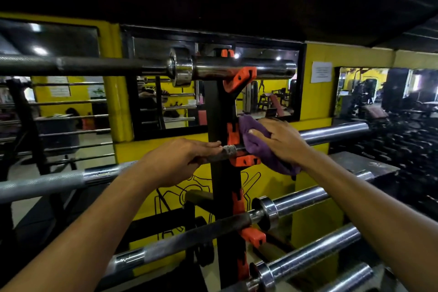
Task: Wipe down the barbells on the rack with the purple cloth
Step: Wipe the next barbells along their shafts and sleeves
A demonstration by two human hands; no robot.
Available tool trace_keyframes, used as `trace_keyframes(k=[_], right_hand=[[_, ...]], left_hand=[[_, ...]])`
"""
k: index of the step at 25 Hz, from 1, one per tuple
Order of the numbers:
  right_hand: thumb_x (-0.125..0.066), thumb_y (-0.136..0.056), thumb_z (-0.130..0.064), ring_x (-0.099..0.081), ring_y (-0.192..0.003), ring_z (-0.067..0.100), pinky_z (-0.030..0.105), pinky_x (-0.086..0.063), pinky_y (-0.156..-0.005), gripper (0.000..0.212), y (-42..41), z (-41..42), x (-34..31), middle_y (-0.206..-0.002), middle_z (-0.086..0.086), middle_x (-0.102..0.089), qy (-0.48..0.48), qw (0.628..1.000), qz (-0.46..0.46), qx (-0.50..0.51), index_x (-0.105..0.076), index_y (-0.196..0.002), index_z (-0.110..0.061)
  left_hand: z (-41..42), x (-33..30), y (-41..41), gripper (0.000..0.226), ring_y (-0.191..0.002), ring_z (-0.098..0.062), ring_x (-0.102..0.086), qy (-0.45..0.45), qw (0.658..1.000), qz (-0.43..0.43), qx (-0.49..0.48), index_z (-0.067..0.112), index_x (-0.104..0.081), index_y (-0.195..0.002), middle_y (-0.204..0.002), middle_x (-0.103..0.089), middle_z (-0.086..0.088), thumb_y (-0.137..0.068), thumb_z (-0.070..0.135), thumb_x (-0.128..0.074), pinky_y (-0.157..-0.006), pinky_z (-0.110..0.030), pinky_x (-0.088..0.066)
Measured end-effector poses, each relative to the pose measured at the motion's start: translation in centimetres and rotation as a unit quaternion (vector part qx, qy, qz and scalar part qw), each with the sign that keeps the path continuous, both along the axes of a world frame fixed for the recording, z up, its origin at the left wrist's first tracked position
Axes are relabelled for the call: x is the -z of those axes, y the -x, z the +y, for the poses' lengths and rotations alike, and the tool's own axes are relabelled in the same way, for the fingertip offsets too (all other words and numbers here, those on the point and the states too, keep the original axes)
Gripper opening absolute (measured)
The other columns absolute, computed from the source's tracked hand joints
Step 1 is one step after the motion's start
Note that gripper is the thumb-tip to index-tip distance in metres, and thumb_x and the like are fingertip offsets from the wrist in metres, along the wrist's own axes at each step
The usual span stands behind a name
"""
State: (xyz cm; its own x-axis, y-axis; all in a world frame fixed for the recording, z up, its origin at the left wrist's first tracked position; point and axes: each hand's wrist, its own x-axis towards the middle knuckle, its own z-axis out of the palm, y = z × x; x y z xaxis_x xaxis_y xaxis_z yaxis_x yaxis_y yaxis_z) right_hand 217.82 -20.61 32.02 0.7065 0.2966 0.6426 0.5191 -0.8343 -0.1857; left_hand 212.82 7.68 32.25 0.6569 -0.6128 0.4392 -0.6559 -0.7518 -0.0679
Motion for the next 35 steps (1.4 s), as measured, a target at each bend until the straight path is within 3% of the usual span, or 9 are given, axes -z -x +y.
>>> trace_keyframes(k=[7, 11, 15, 17, 20, 23, 25, 30, 35], right_hand=[[-0.034, -0.105, -0.051, -0.047, -0.134, 0.021, 0.028, -0.028, -0.102, 0.050, -2.2, 1.3, -5.2, -0.143, 0.002, -0.053, 0.074, 0.962, 0.254, 0.062, -0.057, -0.138, -0.021], [-0.053, -0.097, -0.056, -0.062, -0.098, 0.021, 0.034, -0.047, -0.081, 0.043, -1.3, 0.5, 0.8, -0.105, -0.002, -0.068, -0.074, 0.997, 0.004, 0.004, -0.069, -0.116, -0.021], [-0.052, -0.097, -0.053, -0.058, -0.089, 0.012, 0.025, -0.047, -0.079, 0.043, 3.0, 0.3, 9.1, -0.096, -0.009, -0.063, -0.306, 0.934, -0.162, -0.084, -0.067, -0.109, -0.014], [-0.050, -0.096, -0.063, -0.065, -0.077, 0.017, 0.027, -0.055, -0.065, 0.046, 5.3, 1.4, 11.9, -0.082, -0.003, -0.067, -0.472, 0.876, -0.057, -0.084, -0.064, -0.101, -0.019], [-0.054, -0.101, -0.045, -0.068, -0.060, 0.015, 0.028, -0.054, -0.048, 0.026, 5.5, 2.5, 12.9, -0.069, -0.003, -0.070, -0.718, 0.682, 0.128, -0.056, -0.065, -0.101, -0.021], [-0.056, -0.093, -0.059, -0.058, -0.057, 0.019, 0.026, -0.050, -0.049, 0.045, 3.9, 3.4, 11.1, -0.069, 0.003, -0.061, -0.792, 0.529, 0.289, -0.100, -0.062, -0.098, -0.015], [-0.056, -0.086, -0.071, -0.055, -0.056, 0.022, 0.027, -0.049, -0.051, 0.059, 3.7, 5.1, 10.5, -0.071, 0.008, -0.058, -0.806, 0.479, 0.321, -0.132, -0.062, -0.088, -0.013], [-0.061, -0.095, -0.047, -0.068, -0.068, 0.023, 0.039, -0.053, -0.069, 0.037, 7.0, 7.5, 11.6, -0.078, 0.006, -0.069, -0.781, 0.549, 0.246, -0.168, -0.069, -0.111, -0.015], [-0.060, -0.099, -0.029, -0.073, -0.067, 0.018, 0.031, -0.058, -0.058, 0.015, 9.3, 5.5, 11.3, -0.077, 0.003, -0.075, -0.794, 0.575, 0.158, -0.118, -0.068, -0.111, -0.024]], left_hand=[[0.1, -0.2, 0.2, 0.055, -0.131, -0.005, -0.050, 0.007, 1.000, 0.007, -0.015, 0.046, -0.050, -0.140, -0.145, -0.043, 0.032, -0.096, 0.014, -0.060, -0.100, -0.031, -0.048], [0.0, -0.2, 0.4, 0.054, -0.131, -0.003, -0.049, 0.017, 1.000, 0.009, -0.015, 0.046, -0.051, -0.139, -0.143, -0.045, 0.032, -0.096, 0.014, -0.060, -0.100, -0.027, -0.045], [0.0, 0.0, 0.3, 0.054, -0.133, -0.004, -0.047, 0.024, 0.999, 0.022, -0.021, 0.048, -0.050, -0.138, -0.142, -0.044, 0.035, -0.097, 0.015, -0.060, -0.105, -0.039, -0.047], [-0.1, -0.1, 0.3, 0.053, -0.136, -0.001, -0.043, 0.023, 0.999, 0.029, -0.029, 0.049, -0.048, -0.139, -0.140, -0.040, 0.040, -0.098, 0.018, -0.058, -0.109, -0.044, -0.043], [-0.2, -0.1, 0.3, 0.049, -0.137, -0.001, -0.040, 0.005, 0.999, 0.033, -0.034, 0.049, -0.046, -0.141, -0.140, -0.036, 0.042, -0.101, 0.022, -0.054, -0.111, -0.047, -0.039], [-0.1, -0.1, 0.3, 0.048, -0.136, 0.001, -0.041, 0.012, 0.999, 0.031, -0.025, 0.047, -0.048, -0.140, -0.141, -0.040, 0.038, -0.100, 0.021, -0.055, -0.110, -0.043, -0.042], [-0.1, -0.1, 0.2, 0.049, -0.136, 0.001, -0.041, 0.011, 0.999, 0.026, -0.024, 0.046, -0.049, -0.141, -0.142, -0.041, 0.037, -0.100, 0.020, -0.056, -0.110, -0.042, -0.042], [-0.1, 0.0, 0.0, 0.049, -0.137, -0.001, -0.041, -0.004, 1.000, 0.004, -0.019, 0.041, -0.045, -0.145, -0.146, -0.039, 0.032, -0.101, 0.019, -0.052, -0.112, -0.027, -0.037], [0.1, 0.4, -0.4, 0.050, -0.137, -0.001, -0.041, -0.018, 1.000, 0.004, -0.004, 0.039, -0.044, -0.146, -0.148, -0.039, 0.030, -0.102, 0.019, -0.052, -0.110, -0.028, -0.039]])
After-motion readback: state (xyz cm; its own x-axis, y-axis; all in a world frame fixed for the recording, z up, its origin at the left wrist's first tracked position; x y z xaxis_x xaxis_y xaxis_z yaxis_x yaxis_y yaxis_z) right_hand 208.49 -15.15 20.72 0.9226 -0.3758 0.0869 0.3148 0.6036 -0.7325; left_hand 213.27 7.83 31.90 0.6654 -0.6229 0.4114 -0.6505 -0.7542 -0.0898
